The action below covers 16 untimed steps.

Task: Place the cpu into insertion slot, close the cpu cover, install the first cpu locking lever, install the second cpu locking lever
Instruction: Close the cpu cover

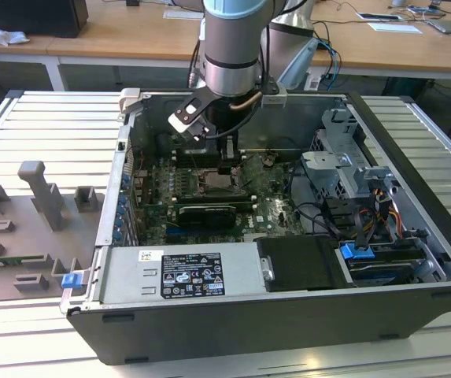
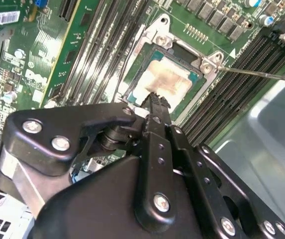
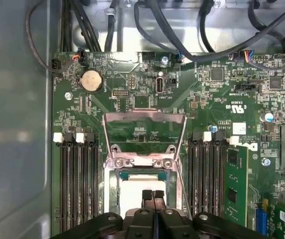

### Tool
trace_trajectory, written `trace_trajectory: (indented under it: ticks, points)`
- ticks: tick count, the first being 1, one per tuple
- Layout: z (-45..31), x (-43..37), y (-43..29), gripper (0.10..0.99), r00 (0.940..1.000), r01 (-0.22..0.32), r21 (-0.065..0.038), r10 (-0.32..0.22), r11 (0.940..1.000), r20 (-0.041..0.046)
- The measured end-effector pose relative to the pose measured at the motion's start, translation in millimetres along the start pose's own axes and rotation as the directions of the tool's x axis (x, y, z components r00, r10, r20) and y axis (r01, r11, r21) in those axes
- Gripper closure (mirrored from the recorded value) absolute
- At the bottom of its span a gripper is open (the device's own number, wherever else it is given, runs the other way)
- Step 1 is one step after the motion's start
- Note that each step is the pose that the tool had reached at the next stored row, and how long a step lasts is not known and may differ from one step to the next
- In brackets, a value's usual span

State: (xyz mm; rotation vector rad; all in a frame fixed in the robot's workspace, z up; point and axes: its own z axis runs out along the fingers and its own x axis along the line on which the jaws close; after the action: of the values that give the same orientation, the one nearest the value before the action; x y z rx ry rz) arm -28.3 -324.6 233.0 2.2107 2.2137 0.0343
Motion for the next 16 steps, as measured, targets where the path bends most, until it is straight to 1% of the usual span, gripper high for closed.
trace_trajectory:
  ticks: [2,3,6,7,9,10,12,14,16]
  points:
    - [-2.4,0.0,0.1,0.980,1.0000,0.000,0.000,0.000,1.0000,-0.0001]
    - [-5.7,0.0,0.2,0.980,1.0000,0.000,0.001,0.000,1.0000,0.0000]
    - [-34.8,0.2,0.8,0.980,1.0000,0.000,0.001,0.000,1.0000,-0.0002]
    - [-40.4,0.2,1.1,0.980,1.0000,0.000,0.002,0.000,1.0000,-0.0002]
    - [-46.2,0.2,2.6,0.980,1.0000,0.000,0.004,0.000,1.0000,-0.0002]
    - [-46.3,0.3,3.7,0.980,1.0000,0.000,0.005,0.000,1.0000,-0.0003]
    - [-46.2,0.2,9.2,0.980,1.0000,0.000,0.005,0.000,1.0000,-0.0003]
    - [-46.1,0.2,10.1,0.980,1.0000,0.000,0.005,0.000,1.0000,-0.0002]
    - [-44.9,0.2,14.1,0.980,1.0000,0.003,0.005,-0.003,1.0000,-0.0004]
